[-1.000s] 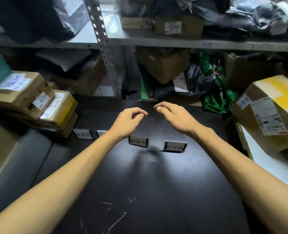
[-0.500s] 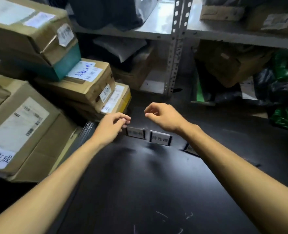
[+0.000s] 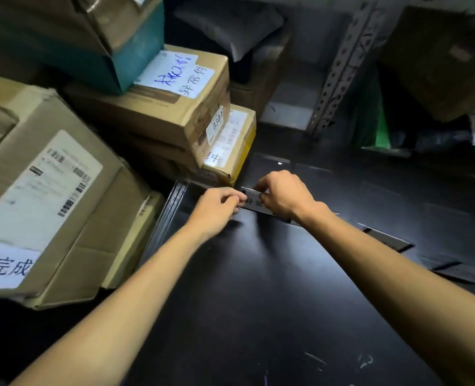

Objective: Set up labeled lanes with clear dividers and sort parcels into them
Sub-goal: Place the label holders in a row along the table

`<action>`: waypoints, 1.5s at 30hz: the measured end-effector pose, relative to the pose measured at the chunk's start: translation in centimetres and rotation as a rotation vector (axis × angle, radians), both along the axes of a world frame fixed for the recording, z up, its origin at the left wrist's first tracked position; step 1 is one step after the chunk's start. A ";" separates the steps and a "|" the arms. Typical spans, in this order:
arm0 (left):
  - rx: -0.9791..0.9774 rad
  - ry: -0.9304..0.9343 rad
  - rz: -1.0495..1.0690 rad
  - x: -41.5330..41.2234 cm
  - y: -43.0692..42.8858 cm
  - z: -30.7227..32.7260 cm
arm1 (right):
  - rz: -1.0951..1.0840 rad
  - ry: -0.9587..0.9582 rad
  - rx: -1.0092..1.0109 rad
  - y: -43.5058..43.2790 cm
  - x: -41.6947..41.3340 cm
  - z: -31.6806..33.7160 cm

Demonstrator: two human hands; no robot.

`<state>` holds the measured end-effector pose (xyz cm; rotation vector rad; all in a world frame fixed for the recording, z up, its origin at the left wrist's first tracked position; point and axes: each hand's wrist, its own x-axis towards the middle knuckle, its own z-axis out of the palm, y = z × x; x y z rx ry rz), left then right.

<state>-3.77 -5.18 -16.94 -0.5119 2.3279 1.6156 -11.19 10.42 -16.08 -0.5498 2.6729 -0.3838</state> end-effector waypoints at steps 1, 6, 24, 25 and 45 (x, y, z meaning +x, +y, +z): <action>-0.004 0.004 -0.008 -0.1 0.1 0.3 | 0.004 0.017 -0.015 0.0 0.0 0.3; -0.048 0.078 -0.045 -0.9 1.1 3.0 | -0.069 0.021 -0.197 1.0 -0.3 3.5; -0.471 0.578 -0.315 -3.4 20.1 15.6 | -0.170 0.086 -0.391 23.0 2.3 17.0; -0.484 0.581 -0.322 -3.0 22.4 15.6 | -0.187 0.085 -0.373 25.1 2.8 17.0; -0.431 0.348 -0.608 1.0 50.1 5.9 | -0.461 0.096 -0.066 53.0 10.3 6.4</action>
